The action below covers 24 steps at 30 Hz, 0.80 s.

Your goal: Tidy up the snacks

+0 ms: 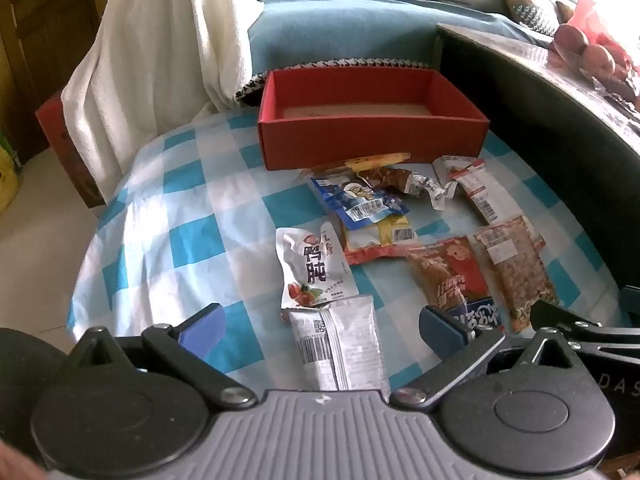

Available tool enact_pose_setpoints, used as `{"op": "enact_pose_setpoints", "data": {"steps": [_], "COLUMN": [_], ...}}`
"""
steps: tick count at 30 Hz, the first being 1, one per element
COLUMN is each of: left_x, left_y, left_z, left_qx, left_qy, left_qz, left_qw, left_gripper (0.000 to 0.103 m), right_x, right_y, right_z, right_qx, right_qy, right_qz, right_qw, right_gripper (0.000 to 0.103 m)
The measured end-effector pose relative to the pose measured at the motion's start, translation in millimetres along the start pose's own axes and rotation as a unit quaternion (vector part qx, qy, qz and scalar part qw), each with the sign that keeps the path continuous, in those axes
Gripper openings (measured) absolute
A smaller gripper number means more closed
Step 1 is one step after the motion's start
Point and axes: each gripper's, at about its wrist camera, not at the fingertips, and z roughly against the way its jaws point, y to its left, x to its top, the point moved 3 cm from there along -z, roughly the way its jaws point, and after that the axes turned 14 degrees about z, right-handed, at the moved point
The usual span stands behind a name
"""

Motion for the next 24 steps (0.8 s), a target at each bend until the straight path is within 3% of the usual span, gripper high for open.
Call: {"op": "enact_pose_setpoints", "data": {"steps": [24], "left_x": [-1.7], "left_y": [1.8], "left_z": [-3.3], "left_qx": [0.004], "left_qy": [0.001], "left_qz": [-0.002], "left_qw": [1.0000], "left_gripper": [0.098], "right_x": [4.7], "right_y": [-1.1], "right_z": [2.1], "right_qx": [0.003], "right_qy": [0.005], "right_qz": [-0.001], "right_qw": [1.000], "right_gripper": [0.103]}}
